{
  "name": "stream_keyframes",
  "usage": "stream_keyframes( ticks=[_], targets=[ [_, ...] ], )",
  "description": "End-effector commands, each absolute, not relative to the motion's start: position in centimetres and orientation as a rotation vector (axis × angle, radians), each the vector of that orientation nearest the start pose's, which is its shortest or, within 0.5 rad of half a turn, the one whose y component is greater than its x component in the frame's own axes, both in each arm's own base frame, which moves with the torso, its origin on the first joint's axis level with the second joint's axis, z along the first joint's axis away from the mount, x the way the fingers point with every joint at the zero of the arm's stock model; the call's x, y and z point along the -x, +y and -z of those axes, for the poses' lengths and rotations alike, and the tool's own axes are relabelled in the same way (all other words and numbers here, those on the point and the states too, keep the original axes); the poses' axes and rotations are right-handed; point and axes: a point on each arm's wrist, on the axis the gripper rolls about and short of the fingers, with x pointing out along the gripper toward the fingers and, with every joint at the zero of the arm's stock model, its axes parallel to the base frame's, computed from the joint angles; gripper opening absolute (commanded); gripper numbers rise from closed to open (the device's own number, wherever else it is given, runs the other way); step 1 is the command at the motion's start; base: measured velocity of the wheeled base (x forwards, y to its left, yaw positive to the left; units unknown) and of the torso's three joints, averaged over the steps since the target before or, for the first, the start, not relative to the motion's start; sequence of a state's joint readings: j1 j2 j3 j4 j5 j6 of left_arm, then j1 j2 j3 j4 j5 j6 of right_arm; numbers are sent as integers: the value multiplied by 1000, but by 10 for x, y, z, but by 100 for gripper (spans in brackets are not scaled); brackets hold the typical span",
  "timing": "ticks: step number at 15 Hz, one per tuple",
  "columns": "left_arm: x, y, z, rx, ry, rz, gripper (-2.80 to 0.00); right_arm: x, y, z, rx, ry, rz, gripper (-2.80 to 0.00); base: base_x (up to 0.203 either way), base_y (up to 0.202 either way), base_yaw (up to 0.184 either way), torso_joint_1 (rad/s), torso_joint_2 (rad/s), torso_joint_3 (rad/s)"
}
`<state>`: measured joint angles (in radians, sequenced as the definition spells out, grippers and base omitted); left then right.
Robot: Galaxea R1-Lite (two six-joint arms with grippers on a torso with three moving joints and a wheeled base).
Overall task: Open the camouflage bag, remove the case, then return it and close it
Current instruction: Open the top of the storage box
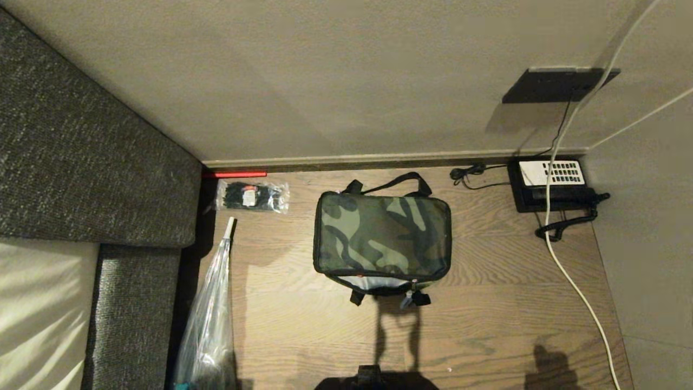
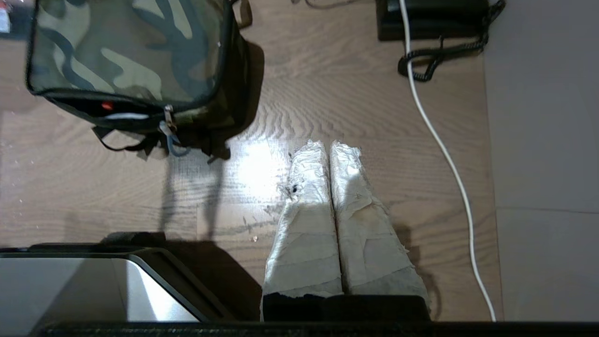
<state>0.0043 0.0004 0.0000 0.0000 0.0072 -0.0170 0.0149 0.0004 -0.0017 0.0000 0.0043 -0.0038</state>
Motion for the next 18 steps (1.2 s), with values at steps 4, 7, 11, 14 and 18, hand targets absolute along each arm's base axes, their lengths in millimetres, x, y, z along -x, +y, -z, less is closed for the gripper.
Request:
stream_keyframes(
  ticks=[4, 7, 11, 14, 18],
  targets=[
    [23, 0, -75, 17, 3, -12, -280, 23, 0, -76, 5, -5, -20, -280, 0, 0, 0, 3, 3, -199],
    [23, 0, -75, 18, 1, -12, -280, 23, 0, -76, 5, -6, -20, -280, 0, 0, 0, 1, 1, -196],
    [23, 0, -75, 17, 1, -12, -280, 23, 0, -76, 5, -5, -20, -280, 0, 0, 0, 2, 2, -186],
    [23, 0, -75, 17, 1, -12, -280, 23, 0, -76, 5, -5, -20, -280, 0, 0, 0, 1, 1, -53],
    [23, 0, -75, 14, 3, -12, -280, 23, 0, -76, 5, -6, -20, -280, 0, 0, 0, 0, 0, 0]
  ],
)
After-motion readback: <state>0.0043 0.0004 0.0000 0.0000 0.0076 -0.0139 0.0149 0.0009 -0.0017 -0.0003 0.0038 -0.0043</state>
